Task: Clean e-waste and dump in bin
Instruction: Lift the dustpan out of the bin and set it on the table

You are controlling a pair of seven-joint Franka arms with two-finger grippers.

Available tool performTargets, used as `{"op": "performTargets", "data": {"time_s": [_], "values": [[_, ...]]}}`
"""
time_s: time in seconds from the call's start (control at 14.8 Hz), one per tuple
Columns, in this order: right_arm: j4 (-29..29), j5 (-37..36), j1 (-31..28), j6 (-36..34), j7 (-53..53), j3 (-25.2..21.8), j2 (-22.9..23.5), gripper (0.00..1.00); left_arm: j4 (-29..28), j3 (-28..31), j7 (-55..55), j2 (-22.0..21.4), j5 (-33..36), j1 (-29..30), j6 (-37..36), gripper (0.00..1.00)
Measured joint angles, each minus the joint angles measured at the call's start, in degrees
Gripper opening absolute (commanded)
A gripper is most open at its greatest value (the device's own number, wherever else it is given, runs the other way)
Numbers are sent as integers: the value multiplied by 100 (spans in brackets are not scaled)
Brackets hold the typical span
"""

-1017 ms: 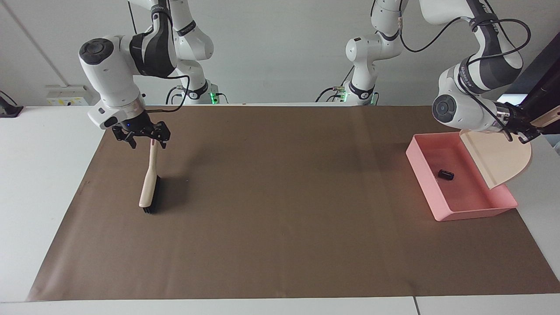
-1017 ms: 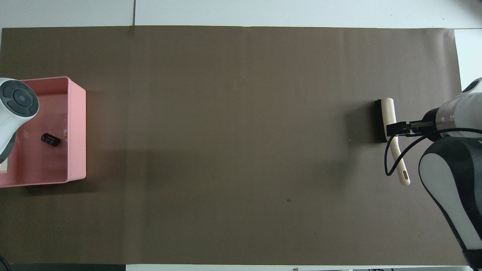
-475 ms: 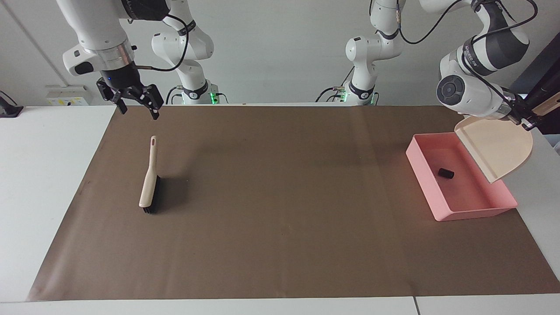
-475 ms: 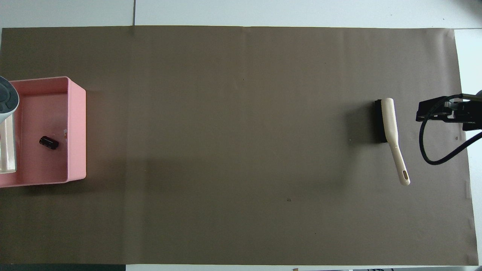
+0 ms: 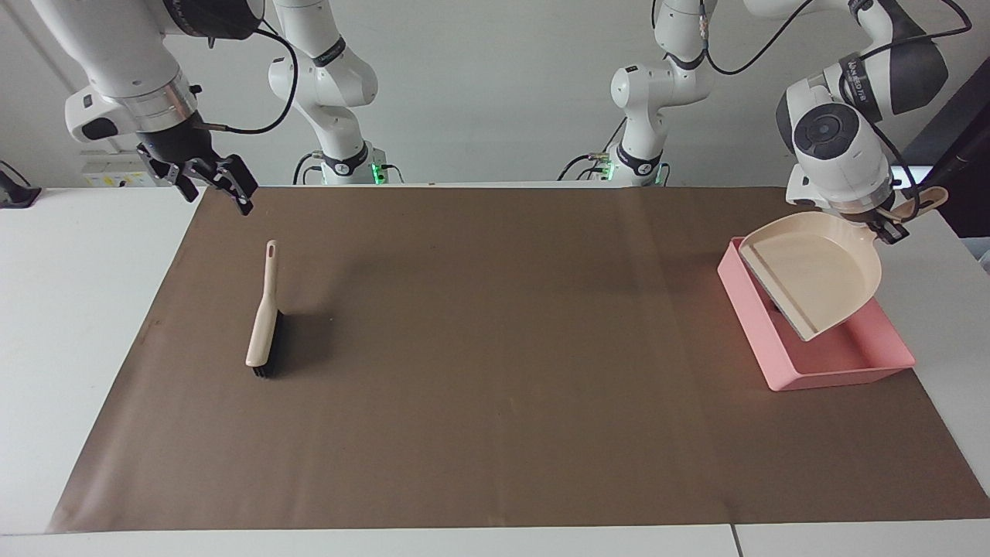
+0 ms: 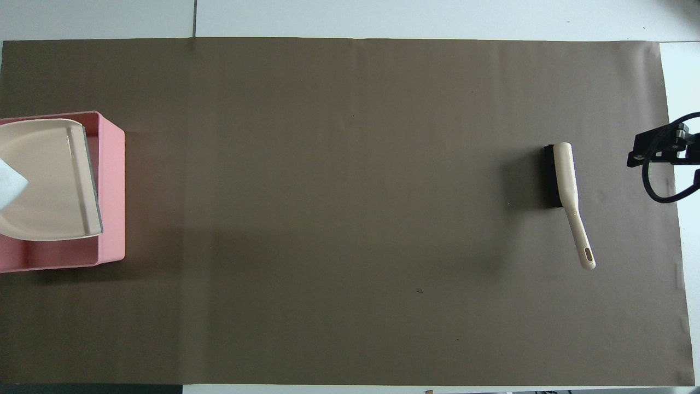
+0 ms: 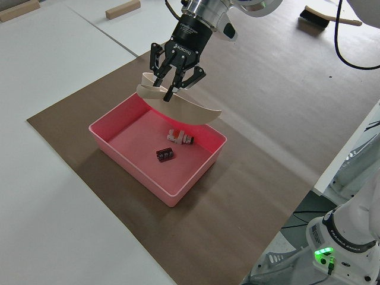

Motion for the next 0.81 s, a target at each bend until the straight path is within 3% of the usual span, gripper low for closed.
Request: {"op": "performTargets", "data": {"time_s": [0.2,0.81], "values": [[-2,-2,501,88,-142,-504,-1,99,-64,-19,34,5,-608,-358,151,4],[-36,-2,521,10,-393,-589,-48,99,-725,-47,-7,123,-1503,-1736,656,0]]}}
